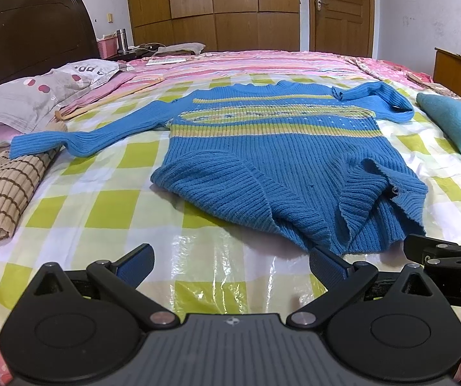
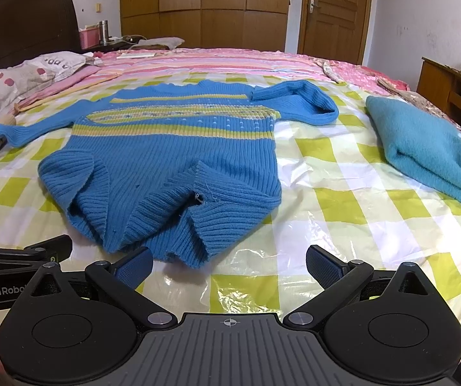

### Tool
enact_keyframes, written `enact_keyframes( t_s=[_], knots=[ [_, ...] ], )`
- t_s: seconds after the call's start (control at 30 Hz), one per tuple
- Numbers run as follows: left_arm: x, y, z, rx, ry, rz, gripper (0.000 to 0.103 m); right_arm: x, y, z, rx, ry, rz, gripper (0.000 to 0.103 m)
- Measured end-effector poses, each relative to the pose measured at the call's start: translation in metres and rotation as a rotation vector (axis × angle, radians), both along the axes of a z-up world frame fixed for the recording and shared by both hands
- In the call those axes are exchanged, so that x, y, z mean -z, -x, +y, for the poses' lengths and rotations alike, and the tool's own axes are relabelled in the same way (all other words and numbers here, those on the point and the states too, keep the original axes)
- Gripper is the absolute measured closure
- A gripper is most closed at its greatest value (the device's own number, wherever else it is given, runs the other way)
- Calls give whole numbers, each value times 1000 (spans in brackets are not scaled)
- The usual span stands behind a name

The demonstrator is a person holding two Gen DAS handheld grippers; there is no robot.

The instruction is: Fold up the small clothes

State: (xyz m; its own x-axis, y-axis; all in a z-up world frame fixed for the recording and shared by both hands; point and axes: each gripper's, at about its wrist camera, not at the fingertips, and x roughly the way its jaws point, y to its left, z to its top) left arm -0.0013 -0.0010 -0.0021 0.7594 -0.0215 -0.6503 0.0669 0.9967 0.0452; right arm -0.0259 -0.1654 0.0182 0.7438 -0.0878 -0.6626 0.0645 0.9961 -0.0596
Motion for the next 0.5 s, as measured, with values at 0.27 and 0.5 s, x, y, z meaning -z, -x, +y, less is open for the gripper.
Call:
enact_keyframes(
  t_s=[0.27,0.5],
  knots=[
    [0,0,0,1,0,0,0,2,2,3,-4,-5,0,4],
    [0,1,-2,3,-2,1,0,2,2,3,-8,-9,3,5]
  ],
)
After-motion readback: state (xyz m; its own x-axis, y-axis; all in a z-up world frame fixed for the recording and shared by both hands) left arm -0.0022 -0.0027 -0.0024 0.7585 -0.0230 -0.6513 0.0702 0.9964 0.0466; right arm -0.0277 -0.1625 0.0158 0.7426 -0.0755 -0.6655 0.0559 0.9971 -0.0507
